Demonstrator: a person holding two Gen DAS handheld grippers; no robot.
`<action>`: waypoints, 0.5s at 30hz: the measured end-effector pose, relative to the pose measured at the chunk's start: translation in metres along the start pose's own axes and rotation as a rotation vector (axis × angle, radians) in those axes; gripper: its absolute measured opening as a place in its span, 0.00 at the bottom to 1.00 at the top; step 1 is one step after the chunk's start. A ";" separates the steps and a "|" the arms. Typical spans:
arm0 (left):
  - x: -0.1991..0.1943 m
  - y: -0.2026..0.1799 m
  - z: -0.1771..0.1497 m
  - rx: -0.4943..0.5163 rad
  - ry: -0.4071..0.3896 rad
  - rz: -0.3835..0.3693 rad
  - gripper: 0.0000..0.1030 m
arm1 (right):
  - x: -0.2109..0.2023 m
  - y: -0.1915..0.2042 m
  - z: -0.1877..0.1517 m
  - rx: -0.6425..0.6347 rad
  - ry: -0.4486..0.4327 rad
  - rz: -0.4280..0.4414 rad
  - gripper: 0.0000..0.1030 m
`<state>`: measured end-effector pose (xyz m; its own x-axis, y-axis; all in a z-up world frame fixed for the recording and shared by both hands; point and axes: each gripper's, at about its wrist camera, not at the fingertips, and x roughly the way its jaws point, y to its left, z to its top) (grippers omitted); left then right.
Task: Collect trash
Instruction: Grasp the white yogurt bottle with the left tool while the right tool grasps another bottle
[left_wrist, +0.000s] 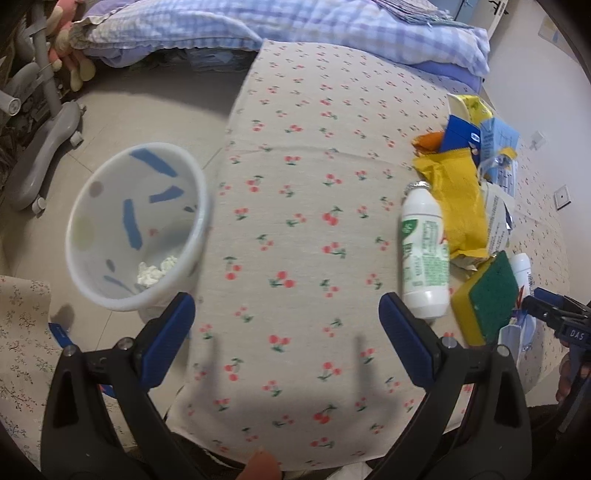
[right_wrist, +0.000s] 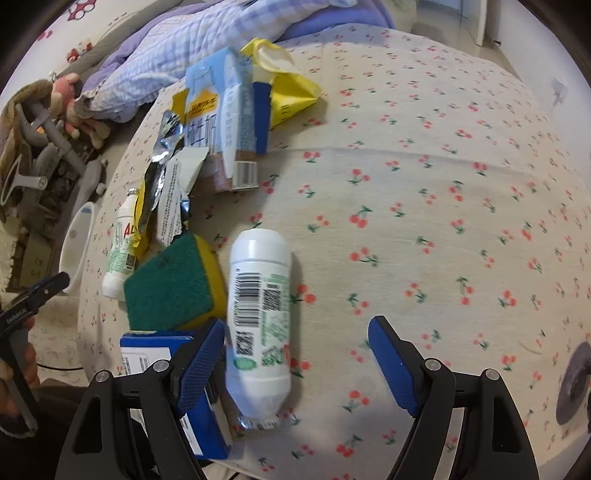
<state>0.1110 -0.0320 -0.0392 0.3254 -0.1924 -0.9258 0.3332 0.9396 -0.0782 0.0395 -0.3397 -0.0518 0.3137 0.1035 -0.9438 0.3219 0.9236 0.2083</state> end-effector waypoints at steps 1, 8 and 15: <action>0.002 -0.005 0.001 0.004 0.005 -0.007 0.96 | 0.002 0.004 0.002 -0.015 0.003 0.001 0.79; 0.009 -0.038 0.009 0.021 0.027 -0.057 0.96 | 0.011 0.014 0.013 -0.042 0.007 0.005 0.76; 0.019 -0.063 0.015 0.028 0.051 -0.091 0.96 | 0.012 0.005 0.015 -0.030 0.015 0.021 0.59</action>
<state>0.1093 -0.0986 -0.0463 0.2472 -0.2616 -0.9330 0.3847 0.9102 -0.1533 0.0582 -0.3393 -0.0579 0.3064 0.1284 -0.9432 0.2887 0.9317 0.2206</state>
